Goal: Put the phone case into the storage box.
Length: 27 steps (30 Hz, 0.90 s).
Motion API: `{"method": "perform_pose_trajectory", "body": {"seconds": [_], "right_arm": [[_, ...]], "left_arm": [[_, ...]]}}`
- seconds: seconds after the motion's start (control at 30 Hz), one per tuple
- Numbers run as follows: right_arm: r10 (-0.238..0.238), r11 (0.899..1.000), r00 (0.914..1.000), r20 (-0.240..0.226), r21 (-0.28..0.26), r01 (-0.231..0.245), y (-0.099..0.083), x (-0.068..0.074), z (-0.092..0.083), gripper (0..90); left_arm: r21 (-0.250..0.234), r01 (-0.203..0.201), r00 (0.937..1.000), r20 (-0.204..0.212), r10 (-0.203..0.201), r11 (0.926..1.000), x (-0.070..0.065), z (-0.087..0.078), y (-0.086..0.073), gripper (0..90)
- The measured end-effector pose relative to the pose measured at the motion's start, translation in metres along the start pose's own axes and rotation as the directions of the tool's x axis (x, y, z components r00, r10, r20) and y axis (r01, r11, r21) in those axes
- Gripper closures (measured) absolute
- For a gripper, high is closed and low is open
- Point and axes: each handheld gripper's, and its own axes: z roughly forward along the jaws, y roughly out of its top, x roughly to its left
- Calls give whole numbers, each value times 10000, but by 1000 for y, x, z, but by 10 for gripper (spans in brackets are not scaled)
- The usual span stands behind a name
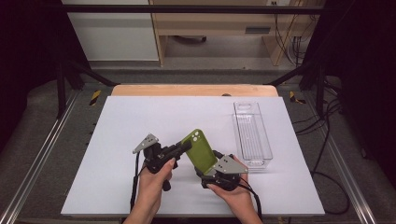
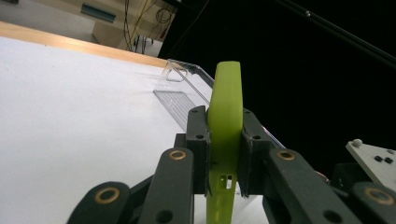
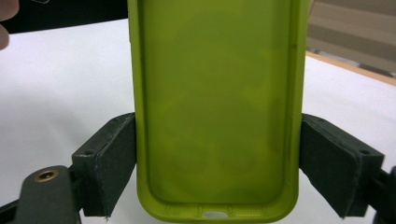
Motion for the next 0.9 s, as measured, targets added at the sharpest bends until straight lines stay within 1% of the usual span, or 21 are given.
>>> {"method": "perform_pose_trajectory", "body": {"seconds": [0.03, 0.2, 0.3, 0.4, 0.53, 0.67, 0.73, 0.77, 0.83, 0.9], "right_arm": [[83, 10000, 9999, -130, 28, -83, 0, 0, 1, 160], [81, 9998, 9991, -405, 204, -73, -2, -1, 4, 105], [167, 9998, 9991, -391, 111, -163, -1, -1, 3, 96], [246, 9997, 9992, -304, -3, -247, 1, -1, 0, 82], [337, 9992, 9991, -273, -197, -343, 4, -3, -3, 65], [288, 9984, 9993, -220, -482, -299, 8, -3, -8, 51], [243, 9977, 9995, -207, -624, -255, 10, -2, -10, 49], [215, 9977, 9996, -185, -639, -226, 11, -2, -11, 50], [278, 9972, 9995, -175, -693, -290, 12, -3, -12, 50], [304, 9969, 9995, -116, -717, -311, 12, -3, -12, 50]], "left_arm": [[7, -98, 10000, -14, 98, 10000, -1, 0, 0, 773], [-97, -454, 9989, -77, 453, 9989, -5, -1, 2, 773], [-189, -718, 9972, -203, 714, 9972, -8, -1, 5, 773], [-272, -1062, 9937, -378, 1051, 9940, -12, -2, 8, 773], [-227, -1580, 9859, -598, 1564, 9872, -17, -3, 9, 773], [-115, -1971, 9773, -811, 1956, 9803, -23, -2, 8, 772], [-13, -2158, 9732, -822, 2150, 9764, -25, 0, 7, 773], [46, -2206, 9721, -809, 2202, 9754, -27, 1, 6, 772], [127, -2339, 9690, -793, 2341, 9722, -30, 3, 4, 772], [234, -2532, 9639, -792, 2543, 9671, -32, 4, 2, 772]]}}
